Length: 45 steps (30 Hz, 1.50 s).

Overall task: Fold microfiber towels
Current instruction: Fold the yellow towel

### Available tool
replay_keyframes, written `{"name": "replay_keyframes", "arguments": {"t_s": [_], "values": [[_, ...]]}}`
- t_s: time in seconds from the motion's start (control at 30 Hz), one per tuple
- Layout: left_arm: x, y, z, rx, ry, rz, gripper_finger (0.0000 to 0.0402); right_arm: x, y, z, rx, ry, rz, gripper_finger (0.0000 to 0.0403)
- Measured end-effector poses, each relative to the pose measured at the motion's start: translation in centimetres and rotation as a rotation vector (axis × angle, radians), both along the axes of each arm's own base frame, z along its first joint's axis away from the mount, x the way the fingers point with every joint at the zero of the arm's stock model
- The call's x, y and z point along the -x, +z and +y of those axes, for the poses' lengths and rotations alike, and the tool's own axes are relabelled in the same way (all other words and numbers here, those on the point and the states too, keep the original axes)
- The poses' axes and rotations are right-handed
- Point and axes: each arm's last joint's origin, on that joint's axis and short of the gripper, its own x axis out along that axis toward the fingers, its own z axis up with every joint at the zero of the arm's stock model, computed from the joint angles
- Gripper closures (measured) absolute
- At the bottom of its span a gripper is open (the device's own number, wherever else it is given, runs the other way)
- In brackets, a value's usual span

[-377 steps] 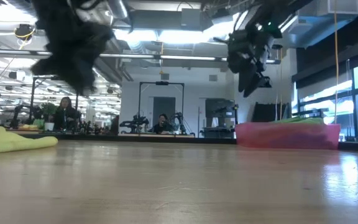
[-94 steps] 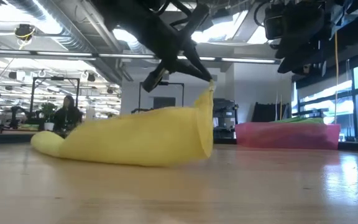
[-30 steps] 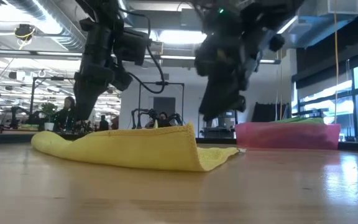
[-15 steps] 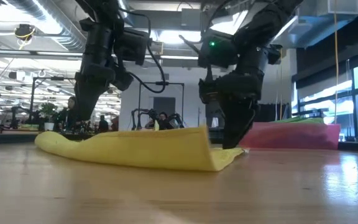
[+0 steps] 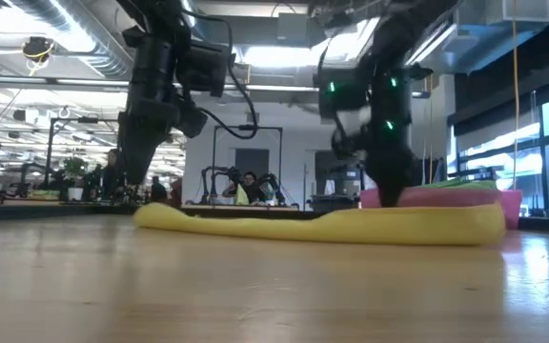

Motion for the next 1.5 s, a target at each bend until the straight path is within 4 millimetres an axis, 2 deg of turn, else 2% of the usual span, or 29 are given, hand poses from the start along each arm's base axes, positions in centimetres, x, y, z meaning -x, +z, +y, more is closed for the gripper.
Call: {"name": "replay_keyframes", "arguments": {"t_s": [0.1, 0.27, 0.37, 0.47, 0.57, 0.77, 0.97, 1.17, 1.27, 1.5], "values": [[-0.3, 0.0, 0.2, -0.011, -0.006, -0.035, 0.0237, -0.2, 2.2, 0.0, -0.12, -0.022, -0.14, 0.027], [-1.5, 0.1, 0.6, -0.032, -0.077, -0.167, 0.0237, -1.0, 4.3, 1.0, -0.396, 0.022, -0.362, 0.027], [-2.3, 0.3, 1.0, -0.026, -0.116, -0.264, 0.0237, -0.9, 4.9, 1.6, -0.45, -0.009, -0.383, 0.027], [-2.1, -0.5, 2.5, -0.016, 0.003, -0.237, 0.0237, -0.6, 5.8, 2.4, -0.46, -0.006, -0.396, 0.027], [-1.8, -1.3, 4.3, 0.092, 0.084, -0.271, 0.0237, -0.5, 6.4, 3.6, -0.46, 0.036, -0.406, 0.0269], [-2.4, -0.9, 4.8, 0.141, -0.198, -0.403, 0.0237, -0.2, 7.4, 5.1, -0.426, 0.134, -0.423, 0.0269], [-2.3, -1.3, 5.2, 0.134, -0.286, -0.401, 0.0237, -0.2, 7.6, 5.9, -0.438, 0.111, -0.417, 0.0269], [-2.3, -1.2, 5.3, 0.087, -0.459, -0.407, 0.0237, -0.2, 7.6, 6.8, -0.432, 0.091, -0.41, 0.0269], [-2.1, -1.6, 5.5, 0.05, -0.484, -0.385, 0.0237, -0.2, 7.5, 7.3, -0.406, 0.064, -0.407, 0.0269], [-1.4, -2.7, 5.2, 0.08, -0.479, -0.37, 0.0237, -0.6, 7.7, 8.8, -0.342, 0.02, -0.45, 0.0269]]}}
